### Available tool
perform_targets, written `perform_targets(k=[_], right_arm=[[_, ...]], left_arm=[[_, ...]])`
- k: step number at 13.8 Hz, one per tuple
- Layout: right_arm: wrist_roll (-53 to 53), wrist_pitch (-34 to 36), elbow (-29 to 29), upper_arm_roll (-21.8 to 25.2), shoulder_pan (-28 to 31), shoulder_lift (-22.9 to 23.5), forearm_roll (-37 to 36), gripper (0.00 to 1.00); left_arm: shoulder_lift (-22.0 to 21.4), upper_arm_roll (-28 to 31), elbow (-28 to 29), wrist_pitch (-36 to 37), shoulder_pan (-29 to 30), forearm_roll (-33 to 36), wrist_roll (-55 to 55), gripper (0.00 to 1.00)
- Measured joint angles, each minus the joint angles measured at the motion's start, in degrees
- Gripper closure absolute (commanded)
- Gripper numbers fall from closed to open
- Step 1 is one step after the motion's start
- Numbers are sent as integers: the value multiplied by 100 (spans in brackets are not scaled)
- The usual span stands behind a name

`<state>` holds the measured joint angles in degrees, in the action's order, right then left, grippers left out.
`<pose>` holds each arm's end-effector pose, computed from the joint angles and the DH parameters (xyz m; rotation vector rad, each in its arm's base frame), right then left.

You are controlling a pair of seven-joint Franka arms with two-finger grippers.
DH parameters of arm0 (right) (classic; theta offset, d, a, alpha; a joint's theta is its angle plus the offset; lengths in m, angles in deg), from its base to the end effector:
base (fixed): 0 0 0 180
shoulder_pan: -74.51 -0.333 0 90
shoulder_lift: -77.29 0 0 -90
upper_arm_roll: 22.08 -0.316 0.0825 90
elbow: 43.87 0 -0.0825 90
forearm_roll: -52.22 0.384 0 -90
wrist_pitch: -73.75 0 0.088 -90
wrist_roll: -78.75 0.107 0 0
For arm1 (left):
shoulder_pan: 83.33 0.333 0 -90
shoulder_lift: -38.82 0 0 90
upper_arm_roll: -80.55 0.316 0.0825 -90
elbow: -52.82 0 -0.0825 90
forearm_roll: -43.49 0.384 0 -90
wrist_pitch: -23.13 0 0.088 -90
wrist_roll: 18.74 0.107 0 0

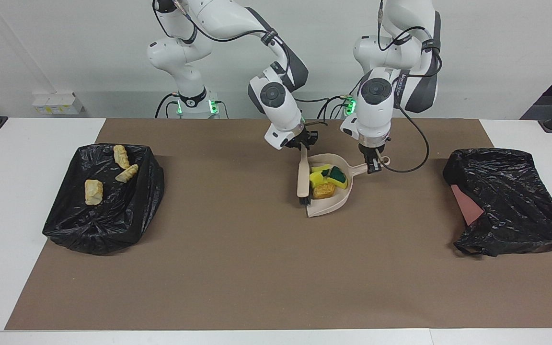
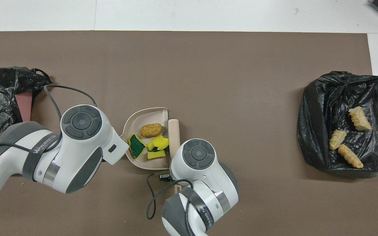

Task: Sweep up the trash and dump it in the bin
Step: 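Carry the dustpan with the left gripper over the nearby black bag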

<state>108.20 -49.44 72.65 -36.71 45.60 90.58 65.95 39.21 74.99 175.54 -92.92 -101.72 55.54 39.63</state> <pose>0.4137 0.4018 0.3283 -2.9807 -0.1486 0.3585 0.4858 -0.2026 0.3918 -2.1475 2.0846 0.2571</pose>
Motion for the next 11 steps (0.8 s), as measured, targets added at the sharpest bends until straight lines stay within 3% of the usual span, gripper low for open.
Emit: perform_targets(k=[2, 7, 11], right_arm=[[0, 269, -34, -8, -5, -8, -427, 100], [227, 741, -228, -5, -6, -30, -589, 100], [866, 1576, -434, 26, 246, -662, -581, 100]], left_arm=[[7, 27, 26, -231, 169, -205, 227, 100], [30, 64, 139, -624, 668, -1238, 1329, 100], [38, 73, 137, -641, 1068, -1937, 2104, 100]])
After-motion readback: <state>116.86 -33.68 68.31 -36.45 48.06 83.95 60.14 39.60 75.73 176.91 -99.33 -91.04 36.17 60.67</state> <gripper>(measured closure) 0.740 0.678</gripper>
